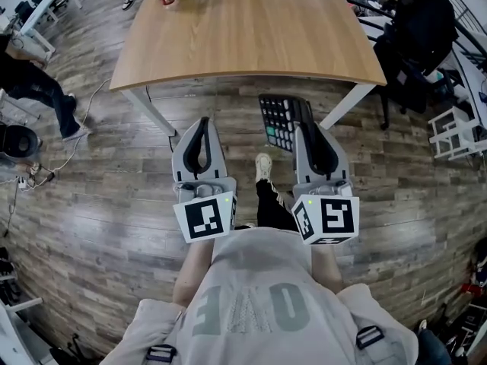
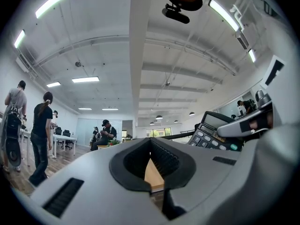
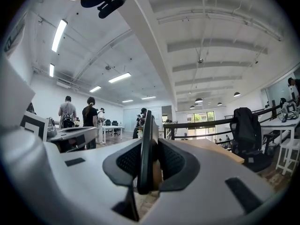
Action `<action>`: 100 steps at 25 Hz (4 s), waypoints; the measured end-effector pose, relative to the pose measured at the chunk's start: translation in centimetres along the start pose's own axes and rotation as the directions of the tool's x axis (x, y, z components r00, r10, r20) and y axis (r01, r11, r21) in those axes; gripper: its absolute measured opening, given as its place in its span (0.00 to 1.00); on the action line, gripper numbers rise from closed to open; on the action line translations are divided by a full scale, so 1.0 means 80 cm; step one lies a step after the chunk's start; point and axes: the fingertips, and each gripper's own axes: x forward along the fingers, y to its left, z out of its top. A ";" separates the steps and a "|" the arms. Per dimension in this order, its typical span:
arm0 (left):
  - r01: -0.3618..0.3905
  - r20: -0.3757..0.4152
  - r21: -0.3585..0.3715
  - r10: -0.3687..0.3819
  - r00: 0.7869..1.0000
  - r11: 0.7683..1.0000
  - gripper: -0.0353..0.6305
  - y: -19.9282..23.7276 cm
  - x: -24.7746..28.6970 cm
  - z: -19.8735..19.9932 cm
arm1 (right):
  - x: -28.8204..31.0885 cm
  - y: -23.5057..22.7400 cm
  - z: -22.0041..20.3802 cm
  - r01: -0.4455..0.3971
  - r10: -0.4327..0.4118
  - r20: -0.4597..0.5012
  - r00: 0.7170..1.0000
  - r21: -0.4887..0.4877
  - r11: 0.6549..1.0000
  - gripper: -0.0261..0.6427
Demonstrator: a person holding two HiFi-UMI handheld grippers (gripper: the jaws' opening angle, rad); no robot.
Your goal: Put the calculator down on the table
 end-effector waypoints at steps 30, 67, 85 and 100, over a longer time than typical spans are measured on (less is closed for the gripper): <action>-0.180 -0.021 0.132 0.185 0.983 0.975 0.07 0.057 0.451 -0.044 | 0.431 -0.211 0.004 -0.155 0.161 -0.086 0.983 0.071 0.985 0.17; -0.120 -0.118 0.074 0.128 0.985 0.990 0.07 0.102 0.651 -0.142 | 0.692 -0.255 -0.045 -0.433 0.419 -0.323 0.849 0.030 0.901 0.17; -0.121 -0.309 0.019 0.121 0.944 0.993 0.07 0.130 0.685 -0.241 | 0.743 -0.173 -0.232 -0.679 0.831 -0.523 0.192 0.540 0.497 0.17; -0.101 -0.424 0.040 0.109 0.899 0.994 0.07 0.133 0.698 -0.303 | 0.731 -0.164 -0.295 -0.598 0.889 -0.457 -0.009 0.715 0.362 0.17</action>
